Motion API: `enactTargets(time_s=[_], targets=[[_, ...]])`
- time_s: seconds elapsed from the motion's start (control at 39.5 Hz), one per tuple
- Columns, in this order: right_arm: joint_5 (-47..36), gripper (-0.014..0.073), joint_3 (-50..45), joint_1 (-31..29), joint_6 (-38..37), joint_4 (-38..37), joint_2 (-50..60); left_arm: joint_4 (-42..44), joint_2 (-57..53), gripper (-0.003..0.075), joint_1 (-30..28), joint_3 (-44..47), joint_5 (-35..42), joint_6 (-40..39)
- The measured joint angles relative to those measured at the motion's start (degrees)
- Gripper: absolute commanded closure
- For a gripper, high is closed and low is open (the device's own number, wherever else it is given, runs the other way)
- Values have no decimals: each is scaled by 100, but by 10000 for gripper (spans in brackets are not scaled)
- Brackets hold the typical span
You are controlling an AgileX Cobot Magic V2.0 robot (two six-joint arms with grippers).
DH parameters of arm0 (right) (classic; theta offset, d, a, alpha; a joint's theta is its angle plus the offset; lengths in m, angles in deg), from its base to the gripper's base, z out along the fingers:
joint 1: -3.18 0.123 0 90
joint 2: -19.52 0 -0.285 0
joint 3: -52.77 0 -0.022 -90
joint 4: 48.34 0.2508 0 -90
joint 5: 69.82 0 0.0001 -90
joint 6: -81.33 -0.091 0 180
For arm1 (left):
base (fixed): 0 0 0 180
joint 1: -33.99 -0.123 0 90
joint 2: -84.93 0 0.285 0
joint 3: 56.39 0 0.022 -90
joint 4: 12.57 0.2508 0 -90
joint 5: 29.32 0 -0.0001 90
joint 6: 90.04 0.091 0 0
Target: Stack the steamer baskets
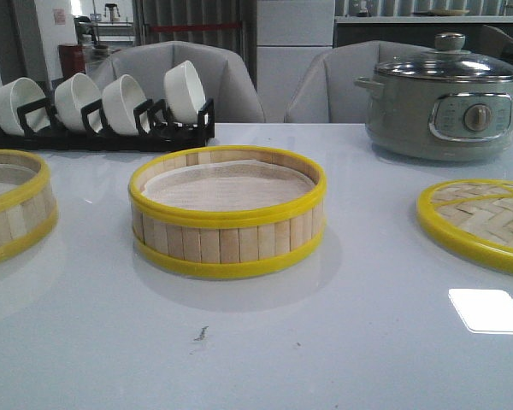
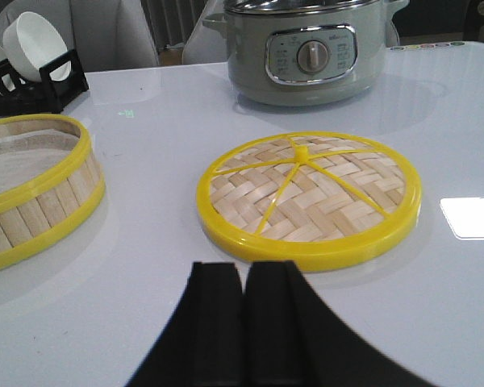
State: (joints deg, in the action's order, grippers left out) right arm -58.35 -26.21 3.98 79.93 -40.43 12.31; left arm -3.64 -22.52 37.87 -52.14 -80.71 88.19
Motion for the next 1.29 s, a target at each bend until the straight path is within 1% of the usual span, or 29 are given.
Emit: enactTargets(time_s=[0.13,0.25,0.38,0.48,0.58,0.61,0.66,0.78,0.91,1.01,1.16,1.29], targets=[[0,537,0,0,0,0,0,14,0,634,0,0,313,0],[0,537,0,0,0,31,0,3,2,634,0,0,340,0],[-124,537,0,0,0,432,0,3,2,634,0,0,340,0],[-435,537,0,0,0,843,0,3,12,634,0,0,340,0],[-747,537,0,0,0,972,0,3,12,634,0,0,340,0],[-761,537,0,0,0,985,0,3,24,634,0,0,328,0],[-502,537,128,0,0,1008,0,3,49,634,0,0,305,0],[446,537,840,0,0,1186,-123,3,110,634,0,0,280,0],[944,537,1673,0,9,1257,-953,-31,125,634,0,0,280,0],[1209,537,2535,0,44,1058,-1837,-65,125,634,0,0,280,0],[1619,537,3786,0,57,522,-3117,-157,125,634,0,0,280,0],[1837,537,4399,0,57,222,-3789,-169,125,634,0,0,280,0]])
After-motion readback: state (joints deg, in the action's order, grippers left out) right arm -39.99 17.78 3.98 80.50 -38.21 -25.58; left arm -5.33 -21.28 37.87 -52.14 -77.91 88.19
